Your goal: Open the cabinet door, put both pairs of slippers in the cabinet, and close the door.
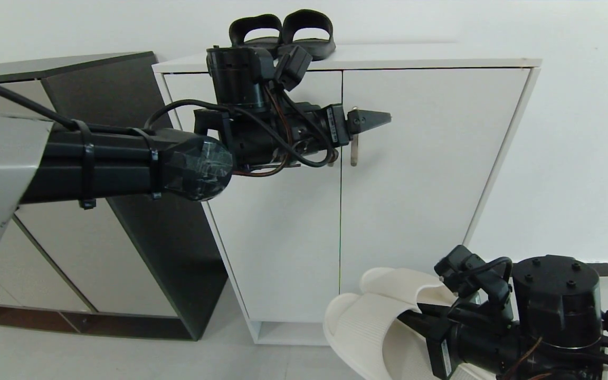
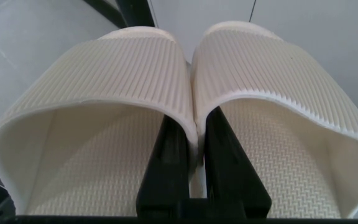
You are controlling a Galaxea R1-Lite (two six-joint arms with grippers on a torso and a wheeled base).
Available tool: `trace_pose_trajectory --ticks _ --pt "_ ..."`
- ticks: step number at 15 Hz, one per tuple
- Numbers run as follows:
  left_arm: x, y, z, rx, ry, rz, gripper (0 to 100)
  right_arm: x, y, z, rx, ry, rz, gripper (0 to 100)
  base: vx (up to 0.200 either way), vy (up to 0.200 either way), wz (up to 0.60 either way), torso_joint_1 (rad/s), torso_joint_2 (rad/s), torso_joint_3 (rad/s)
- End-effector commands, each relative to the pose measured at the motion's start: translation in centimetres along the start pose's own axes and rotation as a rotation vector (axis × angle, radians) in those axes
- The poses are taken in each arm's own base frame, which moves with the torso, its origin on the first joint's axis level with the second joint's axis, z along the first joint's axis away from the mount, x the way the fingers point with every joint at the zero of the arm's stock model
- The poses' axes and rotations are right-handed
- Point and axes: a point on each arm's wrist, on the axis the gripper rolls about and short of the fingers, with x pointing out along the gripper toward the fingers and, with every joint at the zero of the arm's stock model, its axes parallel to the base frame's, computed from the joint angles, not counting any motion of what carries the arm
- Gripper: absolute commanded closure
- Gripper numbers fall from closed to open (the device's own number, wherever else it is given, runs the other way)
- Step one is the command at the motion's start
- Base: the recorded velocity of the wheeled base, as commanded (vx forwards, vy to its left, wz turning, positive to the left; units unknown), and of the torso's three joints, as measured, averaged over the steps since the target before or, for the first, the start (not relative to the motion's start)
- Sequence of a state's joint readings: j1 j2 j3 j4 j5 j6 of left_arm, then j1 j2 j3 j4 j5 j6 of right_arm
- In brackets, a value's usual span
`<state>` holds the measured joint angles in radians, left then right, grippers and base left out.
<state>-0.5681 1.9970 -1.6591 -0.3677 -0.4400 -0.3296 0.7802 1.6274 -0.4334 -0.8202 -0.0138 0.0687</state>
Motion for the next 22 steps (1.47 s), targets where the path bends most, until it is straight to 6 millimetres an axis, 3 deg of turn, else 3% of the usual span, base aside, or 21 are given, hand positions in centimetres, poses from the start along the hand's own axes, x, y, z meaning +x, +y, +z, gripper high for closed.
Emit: trace_pose_trajectory --ticks 1,8,9,12,16,22 --pt "0.1 0.2 0.0 0.0 -0.002 0.004 0 0.0 0.0 0.0 0.0 0.002 0.0 100 0.0 0.0 0.0 0.0 0.0 0.0" --pt "1.6 1.1 -0.5 -0.008 0.009 0.026 0 0.3 0.0 -0.1 0.0 0.01 0.0 100 0.0 0.0 0.0 0.0 0.0 0.0" --pt "1.7 0.7 -0.5 -0.008 0.011 0.02 100 0.4 0.0 -0.1 0.0 0.01 0.0 100 0.0 0.0 0.0 0.0 0.0 0.0" --pt "1.6 0.1 -0.7 -0.01 0.017 0.017 100 0.3 0.0 -0.2 0.0 0.011 -0.002 100 0.0 0.0 0.0 0.0 0.0 0.0" --pt "-1.1 -2.5 -0.8 -0.014 0.047 -0.003 100 0.1 0.0 -0.2 -0.002 0.008 0.002 100 0.0 0.0 0.0 0.0 0.0 0.0" --pt "-4.3 -5.1 -3.1 0.0 0.011 -0.053 100 -0.9 0.2 -0.8 -0.038 0.019 0.096 100 0.0 0.0 0.0 0.0 0.0 0.0"
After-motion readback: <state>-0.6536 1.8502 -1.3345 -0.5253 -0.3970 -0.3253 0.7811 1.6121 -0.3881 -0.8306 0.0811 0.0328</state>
